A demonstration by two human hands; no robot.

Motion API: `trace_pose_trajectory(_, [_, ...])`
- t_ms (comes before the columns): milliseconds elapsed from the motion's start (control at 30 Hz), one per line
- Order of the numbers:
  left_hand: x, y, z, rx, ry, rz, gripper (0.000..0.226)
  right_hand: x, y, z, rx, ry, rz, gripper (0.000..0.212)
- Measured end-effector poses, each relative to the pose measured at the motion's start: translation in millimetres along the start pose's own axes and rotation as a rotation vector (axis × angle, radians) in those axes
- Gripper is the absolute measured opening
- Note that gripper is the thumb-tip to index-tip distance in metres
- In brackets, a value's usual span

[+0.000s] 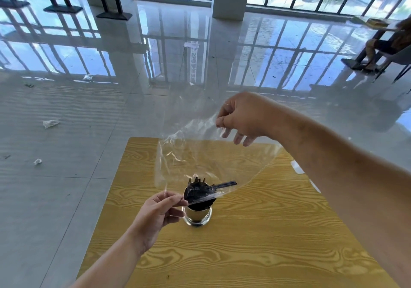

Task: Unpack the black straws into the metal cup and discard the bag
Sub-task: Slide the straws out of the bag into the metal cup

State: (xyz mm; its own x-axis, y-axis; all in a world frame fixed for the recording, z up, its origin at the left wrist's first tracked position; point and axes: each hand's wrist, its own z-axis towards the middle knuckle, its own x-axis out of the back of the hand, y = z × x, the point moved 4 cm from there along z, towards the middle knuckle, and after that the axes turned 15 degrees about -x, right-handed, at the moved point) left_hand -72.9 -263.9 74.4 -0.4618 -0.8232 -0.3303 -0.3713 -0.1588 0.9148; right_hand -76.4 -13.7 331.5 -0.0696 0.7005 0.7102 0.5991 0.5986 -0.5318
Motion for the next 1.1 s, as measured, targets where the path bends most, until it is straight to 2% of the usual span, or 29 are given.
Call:
trace_pose_trajectory(100, [2.7,-0.9,-1.3,-0.005,-0.023,-0.030,0.030,9.3,-8.2,-6.8,0.012,-0.042,0.029,0.009])
trace_pose_trajectory(300, [6.1,6.9,0.2,-0.046,-0.056,-0.058,0.051,35.0,-20.4,-16.8,0.022,-0.079,0.010,0.010])
trace_pose_trajectory(567, [4.8,13.6,6.8,-0.057,-0.037,0.015,0.028,25.3,-1.6,1.6,-0.041,-0.036,0.059,0.010])
trace_pose_trajectory(733, [4.8,6.8,12.2,-0.036,0.018,0.024,0.026,13.8,8.6,10.6,-0.072,-0.026,0.047,0.010])
trace_pose_trajectory(1100, [3.6,-10.0,23.9,0.040,-0.003,0.049,0.026,34.4,0.2,5.3,-0.030,-0.009,0.013,0.010])
